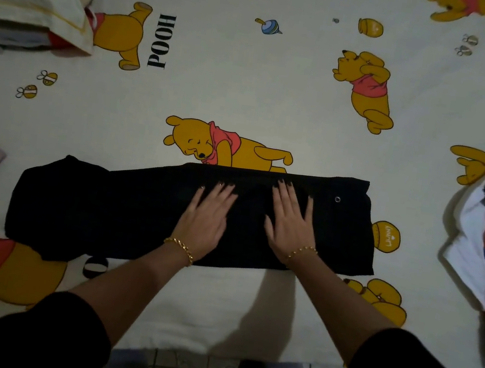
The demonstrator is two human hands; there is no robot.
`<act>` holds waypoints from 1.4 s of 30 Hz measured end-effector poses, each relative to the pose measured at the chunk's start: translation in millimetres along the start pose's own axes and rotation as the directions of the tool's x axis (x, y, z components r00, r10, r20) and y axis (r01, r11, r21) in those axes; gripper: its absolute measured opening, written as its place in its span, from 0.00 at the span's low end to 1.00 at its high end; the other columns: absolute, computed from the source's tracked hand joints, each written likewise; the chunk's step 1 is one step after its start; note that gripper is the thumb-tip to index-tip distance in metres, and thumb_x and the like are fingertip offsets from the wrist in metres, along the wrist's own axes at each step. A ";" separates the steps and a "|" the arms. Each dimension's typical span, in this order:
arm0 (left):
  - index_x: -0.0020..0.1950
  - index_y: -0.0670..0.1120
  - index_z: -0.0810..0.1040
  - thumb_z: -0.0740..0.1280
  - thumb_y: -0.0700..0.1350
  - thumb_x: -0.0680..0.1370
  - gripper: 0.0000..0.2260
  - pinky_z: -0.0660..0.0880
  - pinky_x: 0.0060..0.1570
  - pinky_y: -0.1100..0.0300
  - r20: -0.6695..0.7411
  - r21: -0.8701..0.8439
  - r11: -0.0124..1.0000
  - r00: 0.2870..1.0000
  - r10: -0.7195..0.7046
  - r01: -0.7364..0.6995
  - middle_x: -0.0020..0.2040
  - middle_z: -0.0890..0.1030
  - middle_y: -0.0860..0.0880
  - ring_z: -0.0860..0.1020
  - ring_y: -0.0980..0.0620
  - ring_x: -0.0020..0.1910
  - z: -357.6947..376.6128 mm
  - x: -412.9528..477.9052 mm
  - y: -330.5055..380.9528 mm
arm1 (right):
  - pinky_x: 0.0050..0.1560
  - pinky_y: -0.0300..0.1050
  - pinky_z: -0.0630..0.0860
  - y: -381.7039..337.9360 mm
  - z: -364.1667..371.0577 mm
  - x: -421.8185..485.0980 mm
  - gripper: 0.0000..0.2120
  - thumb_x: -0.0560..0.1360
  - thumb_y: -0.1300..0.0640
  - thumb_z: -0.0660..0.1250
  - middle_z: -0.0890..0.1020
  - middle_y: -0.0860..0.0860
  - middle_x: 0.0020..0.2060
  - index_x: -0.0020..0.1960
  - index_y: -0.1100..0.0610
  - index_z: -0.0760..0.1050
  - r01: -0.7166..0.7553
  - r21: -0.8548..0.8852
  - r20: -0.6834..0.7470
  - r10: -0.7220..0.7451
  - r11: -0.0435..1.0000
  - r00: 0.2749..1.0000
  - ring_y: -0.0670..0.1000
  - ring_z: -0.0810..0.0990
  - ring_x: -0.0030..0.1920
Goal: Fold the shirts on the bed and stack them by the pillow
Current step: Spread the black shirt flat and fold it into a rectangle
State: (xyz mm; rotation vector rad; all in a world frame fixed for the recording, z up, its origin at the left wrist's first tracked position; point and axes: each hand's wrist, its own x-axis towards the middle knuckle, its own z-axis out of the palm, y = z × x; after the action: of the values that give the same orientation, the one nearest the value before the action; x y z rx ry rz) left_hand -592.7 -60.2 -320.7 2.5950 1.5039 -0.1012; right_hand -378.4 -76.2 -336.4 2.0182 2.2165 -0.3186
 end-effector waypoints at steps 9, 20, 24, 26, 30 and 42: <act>0.76 0.50 0.53 0.47 0.54 0.79 0.26 0.53 0.71 0.46 0.174 0.076 0.997 0.985 0.018 -0.032 0.77 0.57 0.48 0.58 0.47 0.75 22.3 -0.6 10.4 | 0.74 0.62 0.43 75.9 1.5 -23.9 0.37 0.78 0.37 0.47 0.49 0.59 0.77 0.78 0.59 0.45 -0.401 0.165 -0.097 0.419 0.901 0.903 0.58 0.45 0.77; 0.76 0.47 0.58 0.57 0.47 0.81 0.23 0.47 0.73 0.53 0.046 -0.178 0.979 0.995 -0.094 0.100 0.77 0.56 0.47 0.52 0.49 0.76 -7.7 -4.2 36.8 | 0.53 0.53 0.77 97.8 -38.7 -3.9 0.34 0.64 0.41 0.76 0.79 0.58 0.55 0.60 0.61 0.70 -0.746 0.569 0.394 0.681 0.346 0.617 0.61 0.78 0.56; 0.67 0.45 0.70 0.63 0.43 0.79 0.17 0.73 0.56 0.59 -0.057 -0.429 0.880 0.967 -0.250 0.202 0.65 0.68 0.47 0.73 0.50 0.58 -21.8 -8.9 48.9 | 0.53 0.48 0.74 83.8 -62.7 1.3 0.22 0.72 0.51 0.70 0.78 0.61 0.56 0.59 0.63 0.72 -0.668 0.534 0.348 0.585 0.519 0.733 0.61 0.77 0.57; 0.59 0.47 0.74 0.64 0.41 0.78 0.10 0.73 0.42 0.61 -0.006 -0.585 0.754 0.928 -0.374 0.299 0.55 0.71 0.49 0.73 0.55 0.42 -26.3 -10.8 49.5 | 0.54 0.49 0.74 59.6 -77.0 2.2 0.19 0.73 0.54 0.68 0.78 0.62 0.54 0.59 0.63 0.72 -0.577 0.570 0.273 0.528 0.585 0.804 0.62 0.77 0.56; 0.53 0.44 0.76 0.56 0.48 0.82 0.12 0.72 0.32 0.62 0.447 -0.836 0.009 0.691 -0.569 0.548 0.48 0.80 0.42 0.75 0.52 0.33 -27.0 1.2 51.3 | 0.57 0.47 0.75 -5.0 -88.4 3.5 0.22 0.74 0.51 0.68 0.80 0.58 0.55 0.63 0.62 0.72 -0.361 0.623 0.257 0.254 0.694 0.932 0.58 0.79 0.56; 0.60 0.39 0.76 0.67 0.41 0.77 0.12 0.73 0.60 0.51 0.592 -0.758 -0.099 0.617 -0.519 0.645 0.55 0.79 0.43 0.77 0.43 0.56 -20.3 -5.5 28.5 | 0.44 0.42 0.71 -8.5 -63.1 -13.4 0.11 0.75 0.66 0.58 0.80 0.54 0.45 0.52 0.58 0.76 -0.286 0.828 -0.011 0.524 0.483 0.852 0.51 0.76 0.42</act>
State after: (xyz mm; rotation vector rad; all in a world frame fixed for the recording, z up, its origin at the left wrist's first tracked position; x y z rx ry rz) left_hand -571.0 -75.7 -297.5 0.7401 1.6993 0.4723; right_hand -382.5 -74.8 -271.4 3.1401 1.7043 -1.2626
